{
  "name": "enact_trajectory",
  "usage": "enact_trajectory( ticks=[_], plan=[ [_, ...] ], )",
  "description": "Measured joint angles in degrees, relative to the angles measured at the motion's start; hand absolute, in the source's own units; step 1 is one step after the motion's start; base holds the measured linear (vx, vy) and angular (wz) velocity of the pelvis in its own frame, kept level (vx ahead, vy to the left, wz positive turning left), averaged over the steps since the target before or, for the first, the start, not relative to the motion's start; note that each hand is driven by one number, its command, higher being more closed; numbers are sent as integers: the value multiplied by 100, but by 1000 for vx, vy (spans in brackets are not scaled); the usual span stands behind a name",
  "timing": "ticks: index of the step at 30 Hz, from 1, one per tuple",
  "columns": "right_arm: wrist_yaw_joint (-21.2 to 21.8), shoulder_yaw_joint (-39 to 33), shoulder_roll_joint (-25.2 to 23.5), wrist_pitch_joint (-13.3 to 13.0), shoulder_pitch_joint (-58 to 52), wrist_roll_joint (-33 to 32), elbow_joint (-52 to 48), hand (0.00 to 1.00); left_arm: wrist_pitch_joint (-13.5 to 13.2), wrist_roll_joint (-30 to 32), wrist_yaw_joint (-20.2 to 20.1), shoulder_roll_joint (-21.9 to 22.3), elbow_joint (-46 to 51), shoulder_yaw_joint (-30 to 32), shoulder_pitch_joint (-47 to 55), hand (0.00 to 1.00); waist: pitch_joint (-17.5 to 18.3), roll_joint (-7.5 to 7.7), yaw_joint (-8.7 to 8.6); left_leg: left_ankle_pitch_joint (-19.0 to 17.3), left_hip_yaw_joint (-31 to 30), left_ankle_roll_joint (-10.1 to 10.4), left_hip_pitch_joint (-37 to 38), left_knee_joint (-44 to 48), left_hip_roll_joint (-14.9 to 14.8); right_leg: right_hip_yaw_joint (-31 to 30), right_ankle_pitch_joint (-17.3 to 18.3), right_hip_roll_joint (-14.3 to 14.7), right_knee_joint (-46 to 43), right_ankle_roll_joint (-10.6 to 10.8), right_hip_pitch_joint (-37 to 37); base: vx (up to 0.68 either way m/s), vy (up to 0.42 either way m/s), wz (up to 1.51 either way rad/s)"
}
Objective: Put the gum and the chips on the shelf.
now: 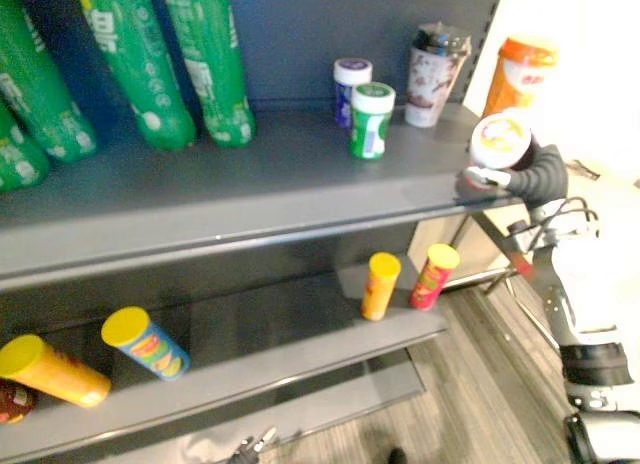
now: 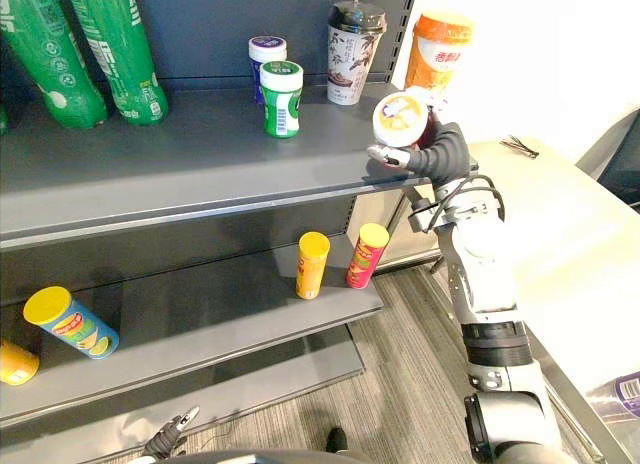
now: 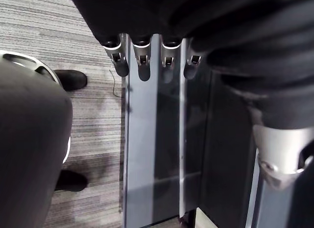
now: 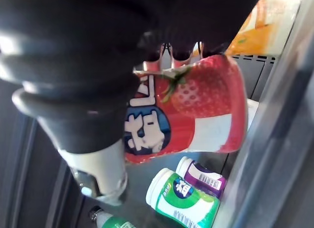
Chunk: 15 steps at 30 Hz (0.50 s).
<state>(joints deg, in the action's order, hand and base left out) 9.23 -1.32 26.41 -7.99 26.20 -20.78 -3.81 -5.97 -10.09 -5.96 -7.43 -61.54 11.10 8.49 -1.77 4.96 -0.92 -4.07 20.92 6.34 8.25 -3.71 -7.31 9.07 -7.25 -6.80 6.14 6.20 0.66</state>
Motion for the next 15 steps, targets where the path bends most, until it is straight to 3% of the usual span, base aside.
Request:
enact_trajectory(
  ticks=[6, 15],
  plan=[
    [-2, 270, -104, 115, 153, -458, 31, 100, 36, -11, 49, 0, -1, -18, -78, 0, -68, -32, 108, 0, 2, 0, 1, 7, -10, -4, -1, 13, 0, -1, -4, 0, 0, 0],
    [-37, 653, -90, 303, 732, -1331, 465, 100, 140, -41, 84, -10, -2, -26, -130, 0, -125, -28, 121, 0, 10, 0, 9, 14, -10, -16, -2, 21, 0, -3, -11, 0, 0, 0]
  ],
)
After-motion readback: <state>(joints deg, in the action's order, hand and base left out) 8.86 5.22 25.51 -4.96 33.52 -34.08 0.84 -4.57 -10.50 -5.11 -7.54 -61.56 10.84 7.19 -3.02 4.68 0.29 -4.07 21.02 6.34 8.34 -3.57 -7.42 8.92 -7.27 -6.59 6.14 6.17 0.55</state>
